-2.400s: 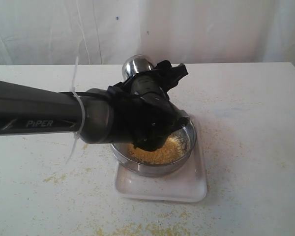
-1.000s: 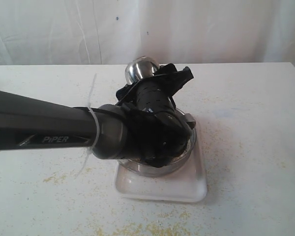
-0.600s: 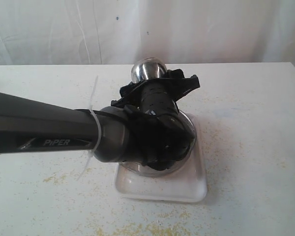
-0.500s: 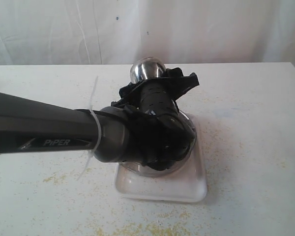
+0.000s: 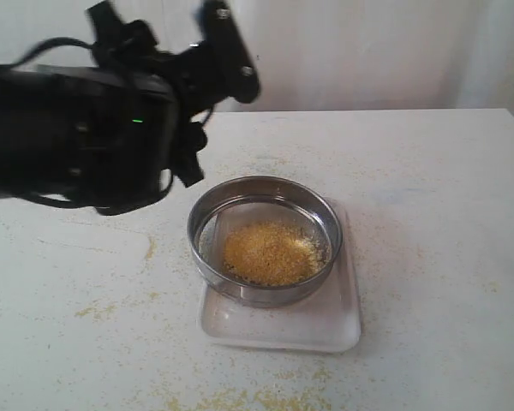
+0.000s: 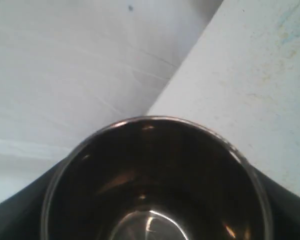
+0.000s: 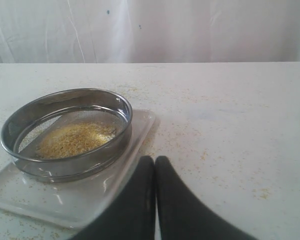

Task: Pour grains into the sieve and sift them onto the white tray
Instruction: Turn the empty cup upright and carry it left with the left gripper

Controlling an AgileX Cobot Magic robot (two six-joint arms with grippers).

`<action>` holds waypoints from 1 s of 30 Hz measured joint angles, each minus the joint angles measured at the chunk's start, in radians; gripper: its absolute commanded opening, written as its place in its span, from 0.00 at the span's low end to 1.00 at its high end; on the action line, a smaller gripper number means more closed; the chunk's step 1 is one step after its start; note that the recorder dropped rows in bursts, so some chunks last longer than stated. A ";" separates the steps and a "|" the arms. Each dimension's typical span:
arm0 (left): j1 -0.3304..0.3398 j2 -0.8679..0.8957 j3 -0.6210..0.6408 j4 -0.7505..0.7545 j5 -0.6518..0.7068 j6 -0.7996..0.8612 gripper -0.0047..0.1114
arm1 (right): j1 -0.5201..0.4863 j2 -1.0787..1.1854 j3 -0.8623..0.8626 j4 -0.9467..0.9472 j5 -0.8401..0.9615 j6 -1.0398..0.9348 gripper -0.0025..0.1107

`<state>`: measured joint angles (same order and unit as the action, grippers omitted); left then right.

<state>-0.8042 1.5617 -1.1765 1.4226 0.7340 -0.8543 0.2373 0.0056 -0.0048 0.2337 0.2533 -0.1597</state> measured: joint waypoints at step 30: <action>0.580 0.021 0.715 -1.174 -1.462 0.773 0.04 | 0.000 0.000 0.000 0.000 0.000 0.000 0.02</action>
<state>-0.2240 1.5824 -0.4613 0.2484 -0.7276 -0.0814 0.2373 0.0056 -0.0048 0.2337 0.2533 -0.1597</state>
